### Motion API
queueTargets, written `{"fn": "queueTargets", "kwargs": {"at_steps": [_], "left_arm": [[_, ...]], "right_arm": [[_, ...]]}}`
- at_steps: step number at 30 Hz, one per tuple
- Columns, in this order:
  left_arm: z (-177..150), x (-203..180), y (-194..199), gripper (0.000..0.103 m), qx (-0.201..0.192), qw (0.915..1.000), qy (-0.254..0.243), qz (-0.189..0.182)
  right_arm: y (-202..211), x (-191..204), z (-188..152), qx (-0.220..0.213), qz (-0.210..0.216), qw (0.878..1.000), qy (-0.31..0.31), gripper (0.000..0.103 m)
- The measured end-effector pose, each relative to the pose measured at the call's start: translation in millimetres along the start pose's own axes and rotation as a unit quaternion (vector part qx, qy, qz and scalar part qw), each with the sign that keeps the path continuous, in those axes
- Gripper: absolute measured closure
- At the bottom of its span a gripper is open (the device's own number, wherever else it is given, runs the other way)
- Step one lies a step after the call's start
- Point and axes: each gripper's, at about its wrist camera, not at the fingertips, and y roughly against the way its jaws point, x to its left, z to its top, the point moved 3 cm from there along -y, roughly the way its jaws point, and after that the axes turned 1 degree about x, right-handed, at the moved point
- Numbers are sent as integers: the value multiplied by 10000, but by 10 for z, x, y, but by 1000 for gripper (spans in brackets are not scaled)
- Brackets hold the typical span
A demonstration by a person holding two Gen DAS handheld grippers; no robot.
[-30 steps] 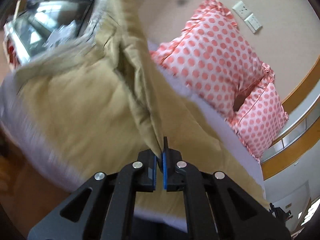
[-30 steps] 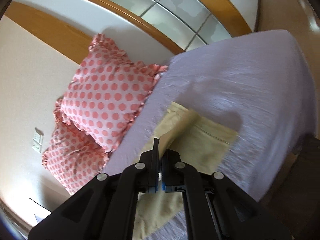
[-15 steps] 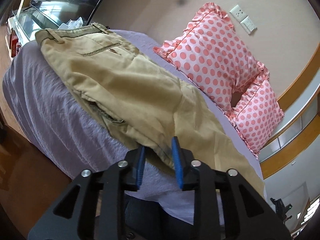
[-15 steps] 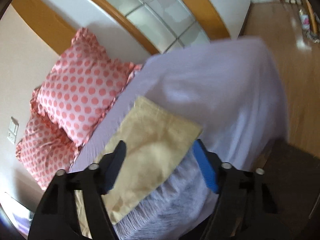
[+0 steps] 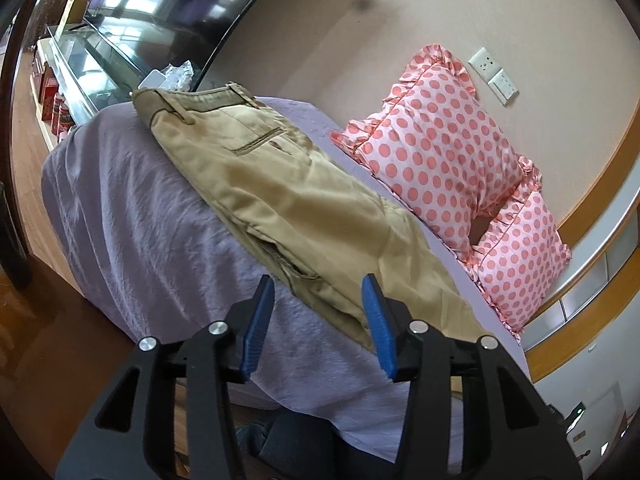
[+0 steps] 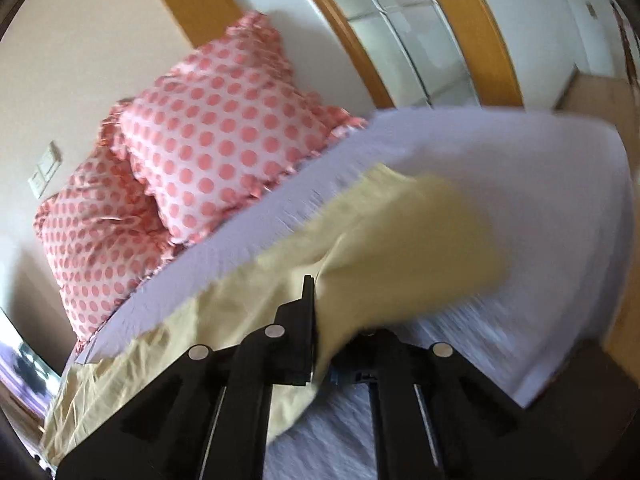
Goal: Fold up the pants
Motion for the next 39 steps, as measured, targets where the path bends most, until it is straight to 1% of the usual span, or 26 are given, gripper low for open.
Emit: {"fn": "queueTargets", "kwargs": {"at_steps": [1,3,4,5,6,7,8,9,10,12,13,14,15,16,17,18,19,21,22,24,27,29,31,33,35,39], "left_arm": [[5,15,2,54,-3,10000,0,21],[2,41,11,48,-9,10000,-10,75],[0,51,11,47,-8,10000,-7,92],[-5,58,16,44,-11,9999,5,105],[-11,69,16,39,-11,9999,15,121],[-20,83,23,36,-12,9999,49,161],[-26,86,28,32,-18,9998,67,166],[-29,89,32,31,-25,9998,80,156],[-29,90,35,31,-22,9999,81,146],[-6,77,35,31,-3,9998,26,194],[12,77,43,30,-13,9998,11,221],[33,84,53,28,-28,9998,-1,210],[67,90,59,27,-53,9998,-4,196],[85,98,61,26,-66,9998,1,192],[122,110,55,26,-85,9998,13,180],[150,107,44,26,-104,9998,28,187],[172,109,28,26,-121,9997,34,193],[220,122,-38,26,-101,9996,44,264],[237,134,-89,26,-62,9994,80,322],[248,143,-160,26,-5,9994,157,321],[225,130,-230,26,70,9993,176,329],[219,119,-259,26,82,9994,187,282],[244,104,-290,25,92,9992,175,356],[295,79,-304,22,91,9986,131,504],[350,71,-286,22,23,9985,118,535],[459,121,-344,22,30,9981,184,591]], "right_arm": [[9,103,56,-47,124,9999,75,97],[17,455,171,-125,541,9979,340,97],[33,805,203,-133,934,9934,654,97],[48,1026,184,-105,1176,9892,864,97],[61,1423,103,16,1622,9788,1255,97],[60,1711,-6,161,1931,9685,1565,97],[65,2009,-160,352,2222,9552,1923,97],[56,2303,-363,628,2482,9379,2341,97],[23,2631,-676,1097,2690,9112,2922,96],[-20,3025,-1289,1831,2746,8575,3945,85],[-7,3135,-1587,1997,2658,8295,4487,72],[46,3180,-1801,1936,2540,8114,4895,53],[82,3181,-1863,1869,2509,8068,5012,42],[143,3168,-1898,1764,2507,8049,5082,23],[213,3132,-1864,1666,2591,8082,5019,13],[249,3157,-1840,1651,2684,8091,4961,12],[312,3143,-1791,1687,2898,8095,4820,12],[358,3089,-1675,1720,3118,8161,4552,9],[402,3139,-1707,1720,3148,8199,4461,6],[356,3093,-1649,1862,3247,8309,4118,6],[302,3021,-1631,2129,3344,8419,3660,6],[291,2992,-1637,2220,3325,8469,3505,6],[247,2991,-1643,2280,3294,8503,3414,6],[229,2993,-1652,2322,3303,8505,3370,6],[226,2998,-1662,2337,3330,8505,3332,5],[180,2970,-1680,2396,3343,8520,3239,3]]}}
